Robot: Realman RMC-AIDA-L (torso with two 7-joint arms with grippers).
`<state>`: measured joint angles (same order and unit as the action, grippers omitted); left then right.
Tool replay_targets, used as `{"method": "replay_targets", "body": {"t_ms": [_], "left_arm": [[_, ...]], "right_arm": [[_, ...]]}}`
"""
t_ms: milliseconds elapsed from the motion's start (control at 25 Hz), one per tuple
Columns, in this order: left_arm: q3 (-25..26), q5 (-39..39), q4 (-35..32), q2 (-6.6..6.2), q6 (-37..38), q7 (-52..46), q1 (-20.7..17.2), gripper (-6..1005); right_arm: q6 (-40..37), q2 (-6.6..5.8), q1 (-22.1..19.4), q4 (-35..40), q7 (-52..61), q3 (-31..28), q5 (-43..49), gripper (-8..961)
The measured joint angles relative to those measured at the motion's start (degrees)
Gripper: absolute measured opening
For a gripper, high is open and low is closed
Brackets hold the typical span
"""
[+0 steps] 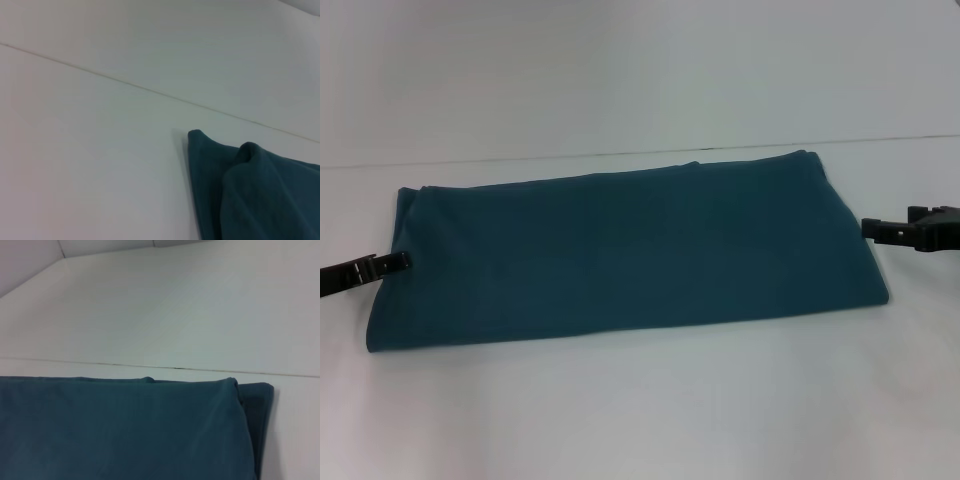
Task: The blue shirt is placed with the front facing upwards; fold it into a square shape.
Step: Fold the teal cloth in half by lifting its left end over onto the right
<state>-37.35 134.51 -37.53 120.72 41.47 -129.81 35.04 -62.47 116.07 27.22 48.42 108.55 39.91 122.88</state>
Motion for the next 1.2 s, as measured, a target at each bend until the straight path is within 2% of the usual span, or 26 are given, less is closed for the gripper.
{"method": "replay_targets", "body": {"t_ms": [360,1200], "left_arm": [[-0.01,0.11,0.44,0.13,-0.16,0.17,0.56,859],[-0.09,0.29,2.09,0.13,0.38,-0.43,1.46,858]], "right_arm": [[0.69,0.55,0.63,-0.05,0.21,0.0,2.3,897],[0.23,0.56,0.82,0.15,0.26,-0.45,2.27,896]]}}
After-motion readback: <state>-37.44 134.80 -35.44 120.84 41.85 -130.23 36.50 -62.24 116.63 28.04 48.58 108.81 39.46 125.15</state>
